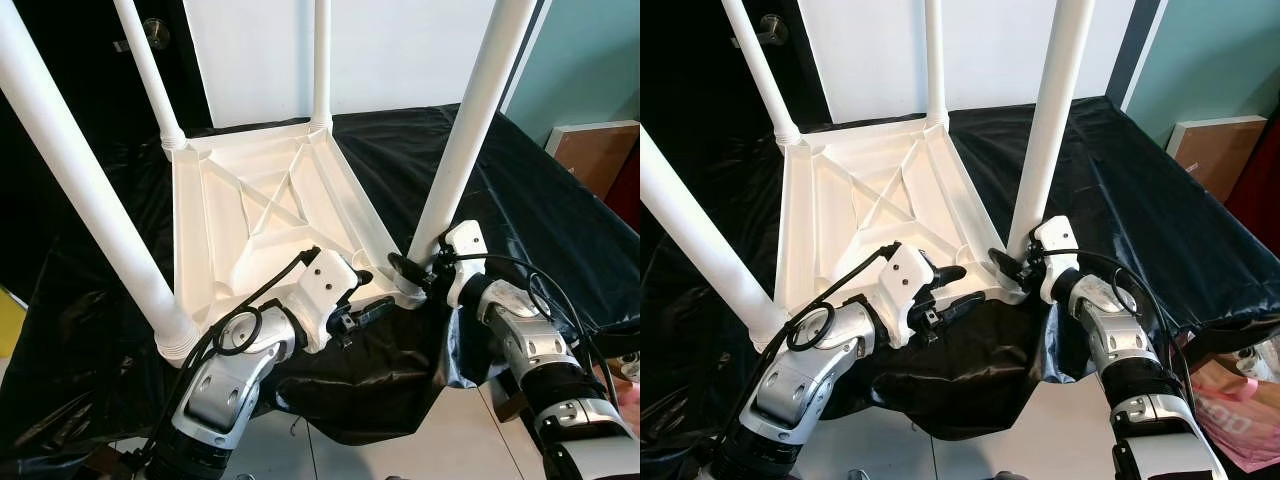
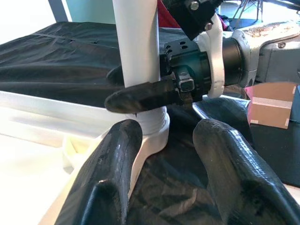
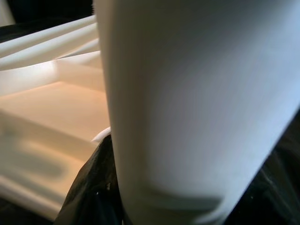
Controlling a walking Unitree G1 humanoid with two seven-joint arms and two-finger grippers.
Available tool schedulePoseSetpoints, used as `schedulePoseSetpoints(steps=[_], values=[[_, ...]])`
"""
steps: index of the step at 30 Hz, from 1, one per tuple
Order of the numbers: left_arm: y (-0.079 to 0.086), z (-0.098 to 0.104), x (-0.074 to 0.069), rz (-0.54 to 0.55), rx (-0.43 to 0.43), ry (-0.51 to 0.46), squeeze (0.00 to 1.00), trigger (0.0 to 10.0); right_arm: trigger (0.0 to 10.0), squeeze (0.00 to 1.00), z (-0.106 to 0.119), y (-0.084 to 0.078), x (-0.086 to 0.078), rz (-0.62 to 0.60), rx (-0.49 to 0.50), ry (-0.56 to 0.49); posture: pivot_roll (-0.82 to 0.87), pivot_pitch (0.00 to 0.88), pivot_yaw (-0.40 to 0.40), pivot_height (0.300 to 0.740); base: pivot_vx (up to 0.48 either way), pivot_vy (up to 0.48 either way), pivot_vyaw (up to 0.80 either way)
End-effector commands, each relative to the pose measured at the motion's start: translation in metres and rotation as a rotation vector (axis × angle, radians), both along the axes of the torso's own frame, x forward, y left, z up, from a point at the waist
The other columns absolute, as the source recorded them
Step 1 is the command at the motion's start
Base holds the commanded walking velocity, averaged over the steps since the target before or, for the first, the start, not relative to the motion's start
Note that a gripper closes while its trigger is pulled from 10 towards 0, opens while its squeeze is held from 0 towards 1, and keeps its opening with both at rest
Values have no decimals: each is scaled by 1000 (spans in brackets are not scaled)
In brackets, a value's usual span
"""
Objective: Building children table
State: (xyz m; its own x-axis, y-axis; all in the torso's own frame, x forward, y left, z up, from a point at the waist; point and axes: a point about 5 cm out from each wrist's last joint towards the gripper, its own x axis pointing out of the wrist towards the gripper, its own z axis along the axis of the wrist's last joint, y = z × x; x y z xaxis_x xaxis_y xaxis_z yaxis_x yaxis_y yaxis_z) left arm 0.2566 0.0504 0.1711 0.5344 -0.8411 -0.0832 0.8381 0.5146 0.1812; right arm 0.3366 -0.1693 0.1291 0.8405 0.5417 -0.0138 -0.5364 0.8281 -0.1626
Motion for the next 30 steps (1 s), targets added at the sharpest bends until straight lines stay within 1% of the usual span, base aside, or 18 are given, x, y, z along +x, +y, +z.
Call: schedulePoseSetpoints(steps=[1, 2, 3, 5, 6, 8, 9, 10, 11, 12, 13, 15, 17, 19, 22, 24, 30], values=[[2, -2, 1, 39, -1, 7, 0, 10000, 10000, 0, -11, -3, -3, -90, -14, 37, -121, 62, -7, 740, 0, 0, 0], [1, -2, 1, 38, -1, 6, 0, 10000, 10000, 0, -13, -1, -4, -163, 10, 41, -121, 59, -8, 740, 0, 0, 0], [1, -2, 1, 38, -1, 5, 0, 10000, 10000, 0, -14, 1, -6, -211, 26, 44, -121, 59, -8, 740, 0, 0, 0], [1, -2, 1, 38, -1, 5, 0, 10000, 10000, 0, -14, 1, -6, -211, 26, 44, -121, 59, -8, 740, 0, 0, 0], [1, -2, 1, 38, -2, 5, 0, 10000, 10000, 0, -17, 3, -7, -278, 64, 57, -120, 56, -12, 740, 0, 0, 0], [2, -2, 1, 40, -5, 5, 0, 10000, 10000, 0, -22, 9, -14, -425, 102, 66, -121, 51, -18, 740, 0, 0, 0], [2, -2, 1, 41, -6, 5, 0, 10000, 10000, 0, -25, 11, -17, -477, 115, 73, -121, 51, -18, 740, 0, 0, 0], [2, -2, 1, 41, -6, 5, 0, 10000, 10000, 0, -25, 11, -17, -477, 115, 73, -121, 51, -18, 740, 0, 0, 0], [2, -2, 1, 41, -7, 5, 0, 10000, 10000, 0, -29, 14, -20, -549, 125, 93, -120, 48, -22, 740, 0, 0, 0], [2, -2, 1, 41, -7, 5, 0, 10000, 10000, 0, -29, 14, -20, -549, 125, 93, -120, 48, -22, 740, 0, 0, 0], [2, -2, 1, 41, -8, 5, 0, 10000, 10000, 0, -32, 16, -23, -617, 143, 110, -122, 45, -22, 740, 0, 0, 0], [1, -2, 1, 41, -9, 5, 0, 10000, 10000, 0, -36, 30, -29, -689, 174, 135, -120, 43, -23, 740, 0, 0, 0], [-1, -2, 1, 39, -21, 11, 0, 10000, 10000, 0, -27, 40, -29, -641, 204, 105, -130, 40, -17, 740, 0, 0, 0], [-3, -2, 0, 30, -22, 11, 0, 10000, 10000, 0, -24, 43, -30, -610, 206, 88, -130, 36, -21, 740, 0, 0, 0], [-3, -2, 0, 26, -20, 8, 0, 10000, 10000, 0, -23, 43, -31, -615, 201, 89, -130, 36, -21, 740, 0, 0, 0], [-1, -2, 1, 28, -15, 6, 0, 10000, 10000, 0, -26, 49, -35, -617, 199, 113, -129, 33, -20, 740, 0, 0, 0], [0, -1, 3, 35, -16, 4, 0, 10000, 10000, 0, -24, 53, -35, -606, 202, 113, -131, 29, -21, 740, 0, 0, 0]])
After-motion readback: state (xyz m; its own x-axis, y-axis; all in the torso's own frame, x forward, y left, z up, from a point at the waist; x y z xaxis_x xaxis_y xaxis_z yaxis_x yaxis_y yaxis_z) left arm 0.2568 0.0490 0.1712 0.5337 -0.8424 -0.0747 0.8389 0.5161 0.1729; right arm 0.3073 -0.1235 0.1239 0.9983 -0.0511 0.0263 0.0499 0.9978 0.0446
